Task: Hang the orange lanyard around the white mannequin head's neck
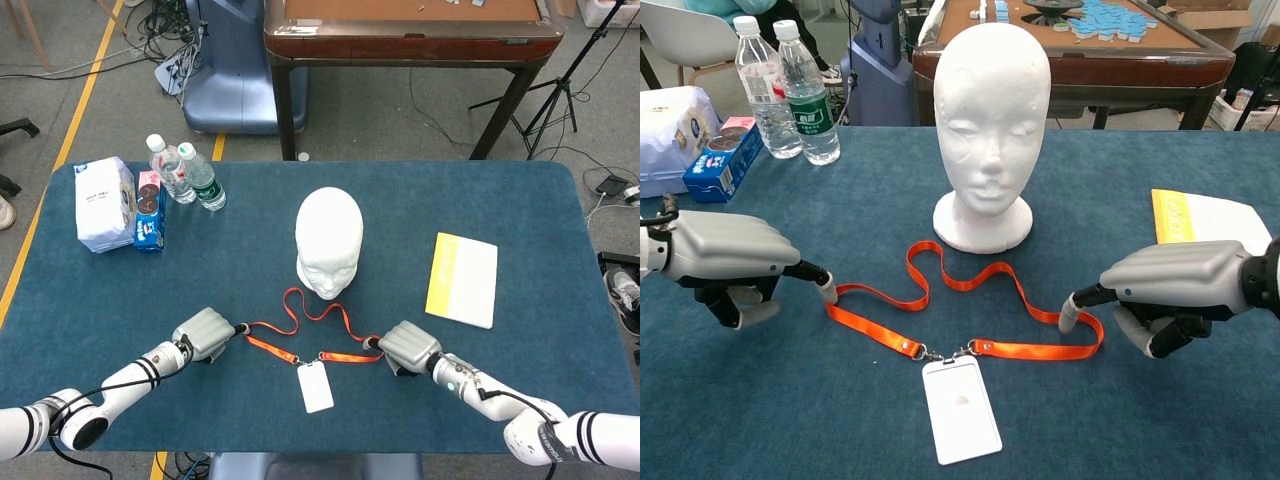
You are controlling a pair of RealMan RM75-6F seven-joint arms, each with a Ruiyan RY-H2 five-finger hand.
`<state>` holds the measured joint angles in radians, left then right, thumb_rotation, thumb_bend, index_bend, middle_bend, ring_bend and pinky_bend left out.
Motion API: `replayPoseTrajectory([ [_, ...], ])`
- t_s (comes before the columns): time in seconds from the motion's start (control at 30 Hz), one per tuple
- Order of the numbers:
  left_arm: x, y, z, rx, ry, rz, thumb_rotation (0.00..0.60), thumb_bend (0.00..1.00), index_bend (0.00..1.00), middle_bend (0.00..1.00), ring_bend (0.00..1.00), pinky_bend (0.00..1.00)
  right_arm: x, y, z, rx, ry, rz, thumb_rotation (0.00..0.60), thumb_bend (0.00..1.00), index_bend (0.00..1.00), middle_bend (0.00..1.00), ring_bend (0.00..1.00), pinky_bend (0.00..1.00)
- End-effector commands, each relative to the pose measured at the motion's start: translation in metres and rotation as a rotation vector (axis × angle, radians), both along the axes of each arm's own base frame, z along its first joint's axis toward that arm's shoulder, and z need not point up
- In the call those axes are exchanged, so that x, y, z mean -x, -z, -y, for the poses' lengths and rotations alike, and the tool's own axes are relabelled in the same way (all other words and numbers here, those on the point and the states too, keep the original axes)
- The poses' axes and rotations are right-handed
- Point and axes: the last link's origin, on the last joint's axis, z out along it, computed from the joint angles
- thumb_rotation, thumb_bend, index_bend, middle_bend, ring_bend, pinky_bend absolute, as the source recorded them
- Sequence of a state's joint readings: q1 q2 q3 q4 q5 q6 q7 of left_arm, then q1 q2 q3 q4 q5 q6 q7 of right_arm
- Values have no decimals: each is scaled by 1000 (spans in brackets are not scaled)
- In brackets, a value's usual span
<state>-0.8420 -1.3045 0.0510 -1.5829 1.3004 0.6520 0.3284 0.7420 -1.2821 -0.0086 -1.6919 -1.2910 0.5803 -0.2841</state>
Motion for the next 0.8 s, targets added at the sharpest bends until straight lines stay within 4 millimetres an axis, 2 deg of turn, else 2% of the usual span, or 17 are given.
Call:
replayPoseTrajectory([
  [0.03, 2, -1, 0, -1, -5, -3, 600, 573, 211, 993, 990, 907, 5, 3, 1, 0, 10, -18, 600, 1000, 215, 1000, 1000, 1000],
  [0.3, 6, -5, 1, -7, -15, -10, 600, 573, 211, 997, 992, 908, 17, -1, -1, 22, 29, -50, 600, 1000, 215, 1000, 1000, 1000],
  [0.8, 20, -22, 8, -25, -56, -39, 600, 573, 210, 1000, 996, 910, 44, -27, -15, 81, 100, -78, 600, 1000, 215, 1000, 1000, 1000],
])
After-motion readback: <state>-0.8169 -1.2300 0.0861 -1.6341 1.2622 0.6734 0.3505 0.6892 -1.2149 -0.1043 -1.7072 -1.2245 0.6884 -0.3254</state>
